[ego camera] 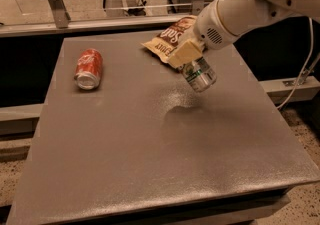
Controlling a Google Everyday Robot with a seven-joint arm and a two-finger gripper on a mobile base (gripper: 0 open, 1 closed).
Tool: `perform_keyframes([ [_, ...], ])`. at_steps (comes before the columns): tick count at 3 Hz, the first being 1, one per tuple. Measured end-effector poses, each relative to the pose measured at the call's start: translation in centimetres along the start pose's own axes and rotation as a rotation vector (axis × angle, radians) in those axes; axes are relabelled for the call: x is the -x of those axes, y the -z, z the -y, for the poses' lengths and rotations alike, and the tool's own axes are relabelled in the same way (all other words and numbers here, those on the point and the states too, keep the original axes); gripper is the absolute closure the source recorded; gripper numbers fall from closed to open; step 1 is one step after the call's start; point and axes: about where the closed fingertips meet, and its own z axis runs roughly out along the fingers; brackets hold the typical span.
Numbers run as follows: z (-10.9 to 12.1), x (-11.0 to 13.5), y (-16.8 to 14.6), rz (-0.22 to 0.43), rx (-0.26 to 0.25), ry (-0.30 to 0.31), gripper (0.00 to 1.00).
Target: Move 7up can near brown chip bag
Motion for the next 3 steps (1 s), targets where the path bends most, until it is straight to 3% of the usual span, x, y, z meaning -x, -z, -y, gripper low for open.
perform_keyframes([
  [1,1.72,0.56,0.21,0.044,-0.007,0.058,1.0],
  [2,1.4,0.52,0.34,0.051,-0.011,0.041,1.0],
  [3,1.6,-0.25,-0.18,0.151,-0.025,0.029,1.0],
])
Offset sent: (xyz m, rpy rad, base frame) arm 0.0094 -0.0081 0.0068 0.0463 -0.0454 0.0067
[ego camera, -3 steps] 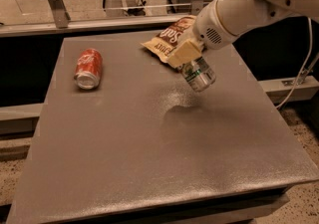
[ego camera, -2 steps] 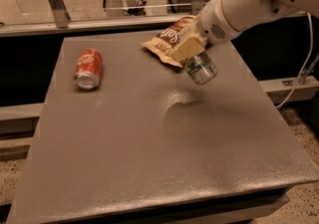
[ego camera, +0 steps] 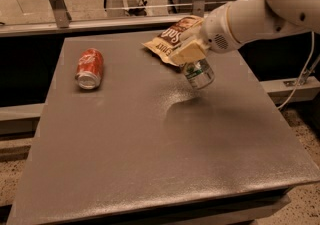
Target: Move 7up can near brown chip bag
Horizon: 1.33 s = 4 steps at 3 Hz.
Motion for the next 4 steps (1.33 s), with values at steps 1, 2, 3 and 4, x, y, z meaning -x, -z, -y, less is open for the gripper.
perform_keyframes([
  [1,3.4,-0.9,0.9,0.139,-0.07,0.043,1.0],
  [2,7.0,-1.9,2.1,0.24,-0.132,0.104,1.0],
  [3,9.3,-2.9,2.0,0.336,-0.154,0.087,1.0],
  [4,10.9,-3.4,1.3,0.423,-0.154,0.056,1.0],
])
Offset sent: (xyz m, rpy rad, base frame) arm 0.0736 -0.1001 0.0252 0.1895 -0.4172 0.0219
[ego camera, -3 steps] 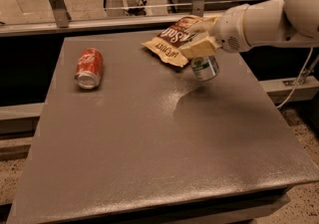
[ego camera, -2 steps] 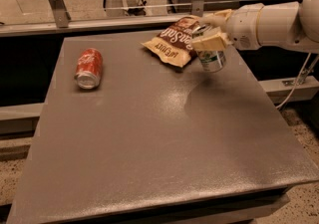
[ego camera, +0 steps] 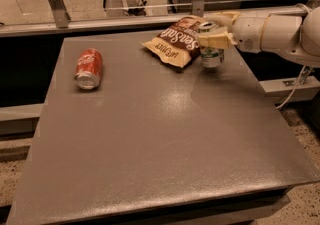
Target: Move 7up can near brown chip bag
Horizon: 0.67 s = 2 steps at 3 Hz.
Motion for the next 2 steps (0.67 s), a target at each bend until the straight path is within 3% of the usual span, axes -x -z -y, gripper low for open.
perform_keyframes([
  [1,1.16,-0.22,-0.09,0.07,-0.007,-0.03,0.82],
  [2,1.57,-0.47,-0.08,0.124,-0.009,-0.045,0.58],
])
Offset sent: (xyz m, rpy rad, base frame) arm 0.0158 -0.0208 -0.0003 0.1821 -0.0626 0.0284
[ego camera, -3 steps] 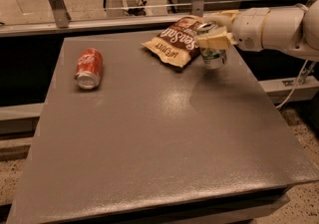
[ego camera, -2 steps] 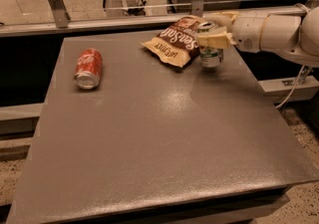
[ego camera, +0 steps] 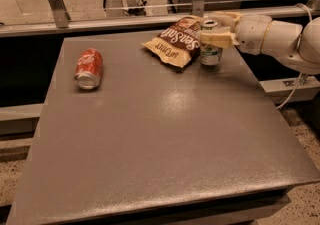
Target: Move 7up can near brown chip bag
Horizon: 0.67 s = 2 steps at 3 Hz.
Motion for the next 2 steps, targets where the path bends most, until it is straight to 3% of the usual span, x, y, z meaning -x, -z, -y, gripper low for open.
perform_keyframes([
  [2,-0.14,-0.66,-0.42,0.069,0.006,-0.011,0.12],
])
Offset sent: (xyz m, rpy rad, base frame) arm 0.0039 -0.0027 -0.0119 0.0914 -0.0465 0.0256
